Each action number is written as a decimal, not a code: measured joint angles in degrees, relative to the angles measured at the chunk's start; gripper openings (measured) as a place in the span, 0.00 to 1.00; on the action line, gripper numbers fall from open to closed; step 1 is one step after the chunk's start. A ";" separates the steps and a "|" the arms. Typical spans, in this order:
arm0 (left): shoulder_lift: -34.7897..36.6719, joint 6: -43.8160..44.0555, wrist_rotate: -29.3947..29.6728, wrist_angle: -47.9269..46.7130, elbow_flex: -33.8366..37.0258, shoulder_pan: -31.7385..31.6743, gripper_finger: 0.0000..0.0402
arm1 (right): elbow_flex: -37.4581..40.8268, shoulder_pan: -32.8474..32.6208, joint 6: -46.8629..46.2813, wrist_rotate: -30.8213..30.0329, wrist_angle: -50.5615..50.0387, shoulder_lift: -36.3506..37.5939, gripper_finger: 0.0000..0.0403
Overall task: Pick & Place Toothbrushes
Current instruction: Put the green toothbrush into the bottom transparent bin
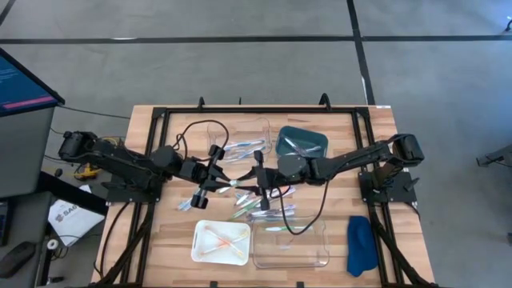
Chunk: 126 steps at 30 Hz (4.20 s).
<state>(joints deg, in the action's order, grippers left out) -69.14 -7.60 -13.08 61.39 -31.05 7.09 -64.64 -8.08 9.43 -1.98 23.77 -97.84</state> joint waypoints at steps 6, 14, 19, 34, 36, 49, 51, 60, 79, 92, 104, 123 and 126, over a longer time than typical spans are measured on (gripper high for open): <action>0.00 0.65 0.11 -0.10 0.00 0.00 0.03 | 0.00 -0.04 0.20 0.21 -0.70 0.00 0.11; 0.00 0.97 0.11 -0.56 0.00 0.00 0.09 | 0.00 -0.07 0.13 0.17 -0.86 0.00 0.14; 0.04 0.94 1.15 -1.67 -0.02 0.00 0.14 | 0.00 -0.04 -0.04 0.00 -0.85 0.00 0.11; 0.20 1.00 5.94 -7.08 -0.02 0.02 0.32 | 0.00 -0.04 -1.03 0.26 0.26 0.00 0.12; 0.20 0.98 6.63 -7.61 -0.02 0.02 0.34 | 0.00 -0.06 -1.13 0.31 0.67 0.00 0.12; 0.52 0.96 6.95 -9.67 -0.02 0.02 0.34 | 0.07 -0.15 -1.11 0.44 0.86 0.00 0.12; 0.52 0.86 7.32 -9.88 -0.02 0.02 0.34 | 0.91 -0.15 -1.11 0.44 2.27 0.02 0.12; 0.52 0.59 8.68 -10.29 -0.02 0.02 0.34 | 12.35 1.58 -5.18 0.42 19.30 6.19 0.12; 0.52 -1.53 14.04 -10.50 -0.02 0.02 0.34 | 14.36 1.57 -4.96 0.44 18.70 8.00 0.12; 0.52 0.52 13.85 -13.66 -0.02 -1.80 0.34 | 14.36 2.42 -4.96 0.39 17.14 7.48 0.12; 0.39 0.48 13.94 -13.80 -0.02 -1.81 0.34 | 14.36 2.97 -4.95 0.39 16.59 7.48 0.12; 0.31 -0.09 13.97 -14.01 -0.02 -1.81 0.34 | 14.34 2.89 -4.79 0.39 18.01 7.50 0.13; 0.31 -0.11 13.97 -14.04 -0.02 -1.81 0.34 | 14.33 2.89 -4.83 0.39 19.26 7.53 0.13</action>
<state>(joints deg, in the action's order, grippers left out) -68.84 -7.70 0.89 47.35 -31.07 5.28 -50.31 -5.19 4.60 -1.58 43.03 -90.32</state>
